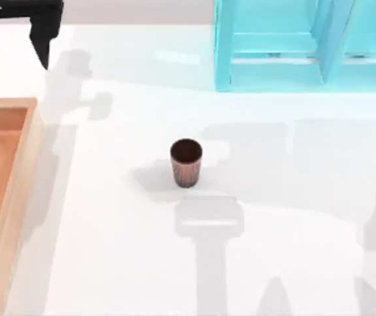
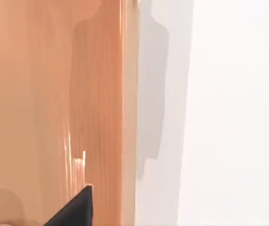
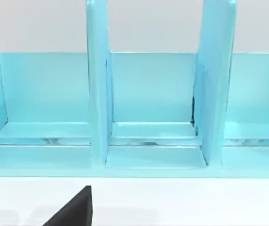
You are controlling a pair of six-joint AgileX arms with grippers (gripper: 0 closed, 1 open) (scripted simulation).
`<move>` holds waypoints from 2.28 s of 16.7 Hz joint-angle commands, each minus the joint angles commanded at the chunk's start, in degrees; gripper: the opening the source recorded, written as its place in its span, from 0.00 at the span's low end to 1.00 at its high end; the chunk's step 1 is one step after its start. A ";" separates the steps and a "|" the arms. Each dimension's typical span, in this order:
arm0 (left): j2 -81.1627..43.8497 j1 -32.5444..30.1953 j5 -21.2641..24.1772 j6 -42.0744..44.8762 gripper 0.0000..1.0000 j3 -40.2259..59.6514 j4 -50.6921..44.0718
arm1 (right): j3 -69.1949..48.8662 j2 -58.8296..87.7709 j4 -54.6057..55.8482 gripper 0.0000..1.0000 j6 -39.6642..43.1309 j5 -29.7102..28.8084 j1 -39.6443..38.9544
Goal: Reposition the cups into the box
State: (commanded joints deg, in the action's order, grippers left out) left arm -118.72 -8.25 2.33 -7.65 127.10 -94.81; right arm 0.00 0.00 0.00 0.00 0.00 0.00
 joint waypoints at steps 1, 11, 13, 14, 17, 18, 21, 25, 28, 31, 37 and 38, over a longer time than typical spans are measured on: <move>-4.38 -3.70 -0.35 -3.50 1.00 5.25 -1.54 | 0.00 0.00 0.00 1.00 0.00 0.00 0.00; -32.54 -29.77 -1.78 -28.43 1.00 38.69 -9.75 | 0.00 0.00 0.00 1.00 0.00 0.00 0.00; -32.92 -30.21 -1.78 -28.86 1.00 39.20 -9.82 | 0.00 0.00 0.00 1.00 0.00 0.00 0.00; -32.92 -30.21 -1.78 -28.86 1.00 39.20 -9.82 | 0.00 0.00 0.00 1.00 0.00 0.00 0.00; -32.91 -30.04 -1.71 -28.79 1.00 38.92 -9.62 | 0.00 0.00 0.00 1.00 0.00 0.00 0.00; -32.73 -30.04 -1.72 -28.77 1.00 38.27 -9.16 | 0.00 0.00 0.00 1.00 0.00 0.00 0.00; -31.39 -30.03 -1.78 -28.71 1.00 33.10 -5.37 | 0.00 0.00 0.00 1.00 0.00 0.00 0.00; -28.45 -30.01 -1.85 -28.70 1.00 21.38 3.41 | 0.00 0.00 0.00 1.00 0.00 0.00 0.00; -25.91 -30.01 -1.88 -28.72 1.00 11.28 10.98 | 0.00 0.00 0.00 1.00 0.00 0.00 0.00; -23.68 -30.01 -1.90 -28.75 1.00 2.28 17.74 | 0.00 0.00 0.00 1.00 0.00 0.00 0.00; -22.14 -30.06 -1.92 -28.81 1.00 -4.46 22.95 | 0.00 0.00 0.00 1.00 0.00 0.00 0.00; -22.14 -30.06 -1.92 -28.81 1.00 -4.46 22.95 | 0.00 0.00 0.00 1.00 0.00 0.00 0.00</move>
State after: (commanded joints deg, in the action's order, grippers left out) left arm -140.86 -38.31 0.41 -36.46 122.65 -71.86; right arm 0.00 0.00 0.00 0.00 0.00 0.00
